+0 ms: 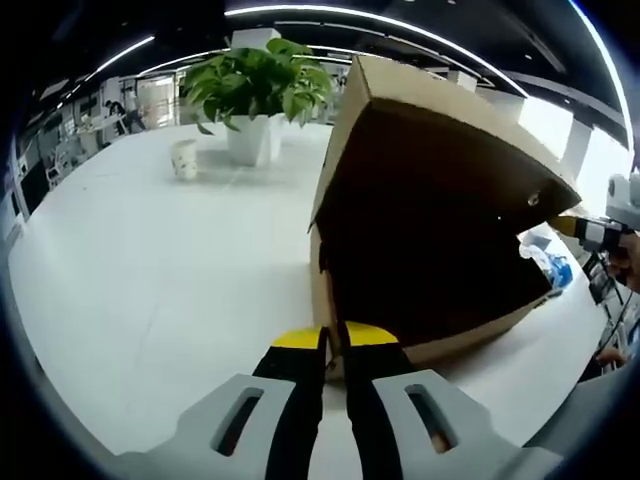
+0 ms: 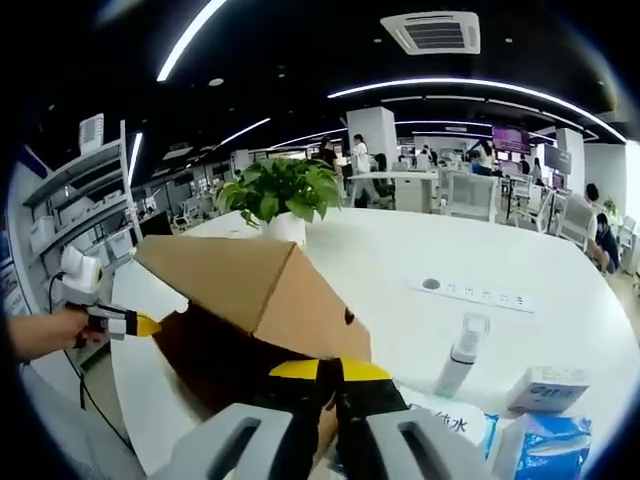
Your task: Operate the shoe box by opening the lid, removing the specified soft item, and placing it in the target area until the item is outside and the box remains undamaged.
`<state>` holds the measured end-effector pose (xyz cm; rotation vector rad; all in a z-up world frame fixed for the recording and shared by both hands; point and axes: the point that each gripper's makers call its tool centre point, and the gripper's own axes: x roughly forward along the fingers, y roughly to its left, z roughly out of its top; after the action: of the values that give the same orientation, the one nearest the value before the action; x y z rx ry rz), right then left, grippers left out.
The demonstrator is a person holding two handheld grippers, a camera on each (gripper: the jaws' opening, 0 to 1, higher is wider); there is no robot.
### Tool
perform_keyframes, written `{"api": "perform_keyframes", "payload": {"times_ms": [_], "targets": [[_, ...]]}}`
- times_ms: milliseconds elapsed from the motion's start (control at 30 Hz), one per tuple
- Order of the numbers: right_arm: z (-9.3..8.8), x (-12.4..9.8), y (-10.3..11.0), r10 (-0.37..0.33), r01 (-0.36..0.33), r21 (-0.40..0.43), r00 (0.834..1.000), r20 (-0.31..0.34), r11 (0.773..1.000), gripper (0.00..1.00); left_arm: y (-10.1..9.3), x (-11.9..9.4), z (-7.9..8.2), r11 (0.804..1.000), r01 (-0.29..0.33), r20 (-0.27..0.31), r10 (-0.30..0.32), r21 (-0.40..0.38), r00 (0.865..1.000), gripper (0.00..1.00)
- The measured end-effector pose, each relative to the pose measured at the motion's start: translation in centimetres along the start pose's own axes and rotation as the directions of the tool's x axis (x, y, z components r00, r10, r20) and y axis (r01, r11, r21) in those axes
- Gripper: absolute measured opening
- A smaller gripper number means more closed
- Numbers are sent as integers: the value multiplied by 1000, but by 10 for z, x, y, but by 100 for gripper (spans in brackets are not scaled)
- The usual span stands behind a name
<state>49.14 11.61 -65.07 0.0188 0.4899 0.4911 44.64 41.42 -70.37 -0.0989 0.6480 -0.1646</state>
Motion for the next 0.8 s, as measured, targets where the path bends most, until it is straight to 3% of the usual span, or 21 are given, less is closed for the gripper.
{"api": "perform_keyframes", "payload": {"times_ms": [400, 800], "targets": [[-27, -3, 5, 14, -15, -11, 999, -48, 1000, 0, -17, -25, 24, 988, 58, 74, -69, 140, 995, 8], [-45, -8, 11, 52, -55, -37, 996, -65, 998, 7, -29, -30, 26, 970, 118, 117, -144, 211, 983, 23]]}}
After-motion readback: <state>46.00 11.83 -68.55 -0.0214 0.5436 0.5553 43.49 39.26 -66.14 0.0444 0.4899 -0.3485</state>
